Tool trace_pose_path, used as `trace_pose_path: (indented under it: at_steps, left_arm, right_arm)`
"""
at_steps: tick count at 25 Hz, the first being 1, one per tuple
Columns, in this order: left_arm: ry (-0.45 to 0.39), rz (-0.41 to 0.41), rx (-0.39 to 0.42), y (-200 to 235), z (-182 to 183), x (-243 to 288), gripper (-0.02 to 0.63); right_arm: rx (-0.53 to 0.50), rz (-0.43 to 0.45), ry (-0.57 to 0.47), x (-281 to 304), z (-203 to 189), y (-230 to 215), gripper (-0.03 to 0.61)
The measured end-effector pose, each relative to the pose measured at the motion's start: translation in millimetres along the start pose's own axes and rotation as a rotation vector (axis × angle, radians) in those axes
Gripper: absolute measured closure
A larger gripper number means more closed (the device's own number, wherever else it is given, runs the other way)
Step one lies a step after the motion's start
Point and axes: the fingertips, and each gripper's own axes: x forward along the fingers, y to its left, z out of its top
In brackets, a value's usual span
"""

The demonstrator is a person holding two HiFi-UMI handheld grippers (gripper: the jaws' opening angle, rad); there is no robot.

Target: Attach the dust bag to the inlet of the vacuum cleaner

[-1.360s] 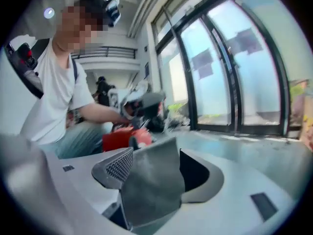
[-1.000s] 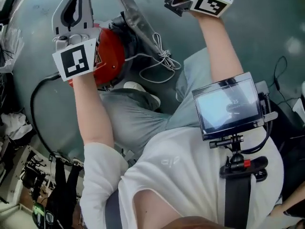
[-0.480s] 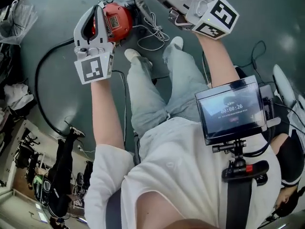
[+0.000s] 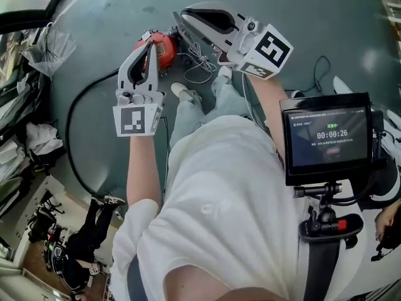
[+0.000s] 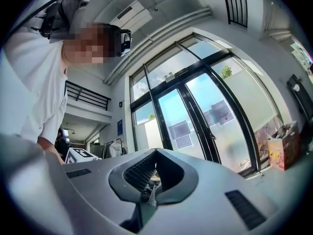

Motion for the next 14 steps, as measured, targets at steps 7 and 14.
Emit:
trace_pose_path:
  at_steps: [7, 14]
  left_arm:
    - [-0.122, -0.066, -0.125, -20.7, 9.7, 2.0, 0.607]
    - [-0.121, -0.033, -0.230, -13.4, 21.3, -15.6, 0.607]
  right_arm:
    - [-0.084, -0.005, -0.075, -20.2, 13.9, 12.1, 0.569]
    - [-0.111, 0.018, -0.120, -12.5, 36.6, 33.8, 0.569]
